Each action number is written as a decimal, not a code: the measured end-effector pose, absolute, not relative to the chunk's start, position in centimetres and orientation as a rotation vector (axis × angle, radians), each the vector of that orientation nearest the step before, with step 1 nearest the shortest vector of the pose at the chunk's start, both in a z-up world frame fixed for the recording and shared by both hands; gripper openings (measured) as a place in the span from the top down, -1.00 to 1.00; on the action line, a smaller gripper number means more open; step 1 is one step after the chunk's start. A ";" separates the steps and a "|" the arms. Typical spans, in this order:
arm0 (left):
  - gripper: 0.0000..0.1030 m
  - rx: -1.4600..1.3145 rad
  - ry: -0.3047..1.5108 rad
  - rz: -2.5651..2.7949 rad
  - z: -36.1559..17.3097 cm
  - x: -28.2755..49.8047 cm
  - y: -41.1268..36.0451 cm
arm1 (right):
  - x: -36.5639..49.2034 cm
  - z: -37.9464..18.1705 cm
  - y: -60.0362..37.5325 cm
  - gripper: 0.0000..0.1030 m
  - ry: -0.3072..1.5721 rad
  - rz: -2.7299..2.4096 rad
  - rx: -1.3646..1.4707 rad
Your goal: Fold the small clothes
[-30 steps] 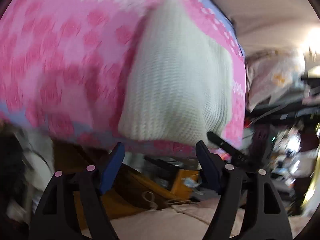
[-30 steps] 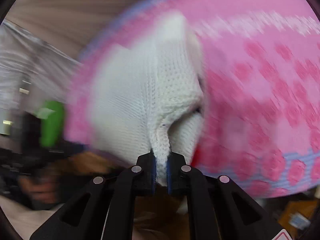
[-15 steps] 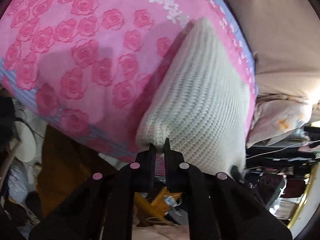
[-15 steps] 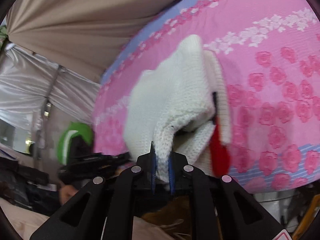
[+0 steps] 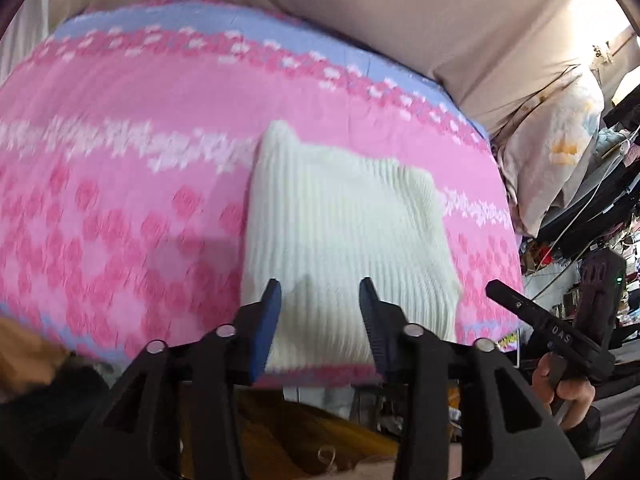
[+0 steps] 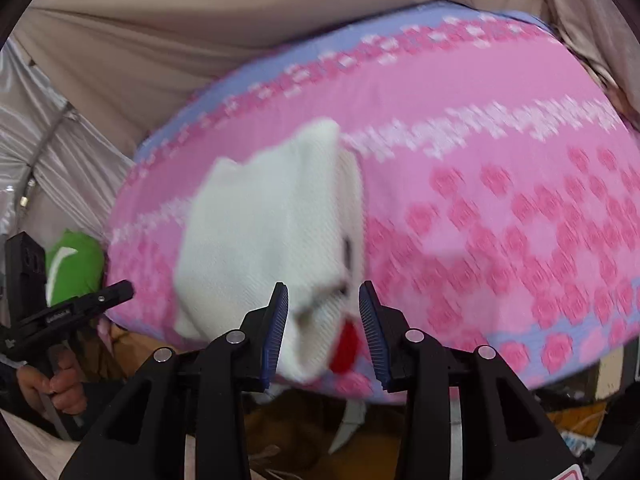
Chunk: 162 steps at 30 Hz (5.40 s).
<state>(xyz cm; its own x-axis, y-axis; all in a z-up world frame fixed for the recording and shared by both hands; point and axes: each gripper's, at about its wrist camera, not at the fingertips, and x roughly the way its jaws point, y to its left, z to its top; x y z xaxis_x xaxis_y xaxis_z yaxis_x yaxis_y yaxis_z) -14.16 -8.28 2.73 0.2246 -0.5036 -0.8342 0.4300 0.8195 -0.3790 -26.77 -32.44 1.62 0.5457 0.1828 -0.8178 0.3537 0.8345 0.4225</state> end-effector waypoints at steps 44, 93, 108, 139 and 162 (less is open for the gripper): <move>0.04 0.375 1.165 -0.521 -3.5 -15.4 -14.2 | -25.3 -6.5 -26.8 1.00 1.372 -0.043 0.356; -0.52 0.226 1.188 -0.535 -0.7 -14.9 -9.8 | -27.8 1.4 -32.6 -0.19 1.080 -0.137 0.544; -0.60 0.290 1.174 -0.502 -1.9 -12.5 -14.1 | -22.6 -3.0 -33.9 -0.28 1.150 -0.198 0.632; -0.32 -0.021 1.422 -0.671 -6.8 -9.6 -13.9 | -20.6 -10.1 -34.8 0.05 1.143 -0.033 1.123; 0.07 0.063 0.562 -1.166 30.3 -14.0 -16.8 | -28.5 26.2 -36.8 0.28 0.362 -0.033 0.646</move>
<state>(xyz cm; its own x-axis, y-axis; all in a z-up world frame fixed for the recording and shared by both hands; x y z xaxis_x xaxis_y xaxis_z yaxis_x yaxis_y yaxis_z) -14.02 -16.80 30.33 0.2733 -0.8505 -0.4495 0.8813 0.4087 -0.2374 -28.50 -36.84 26.24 0.9370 0.0817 -0.3398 0.1416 0.8001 0.5830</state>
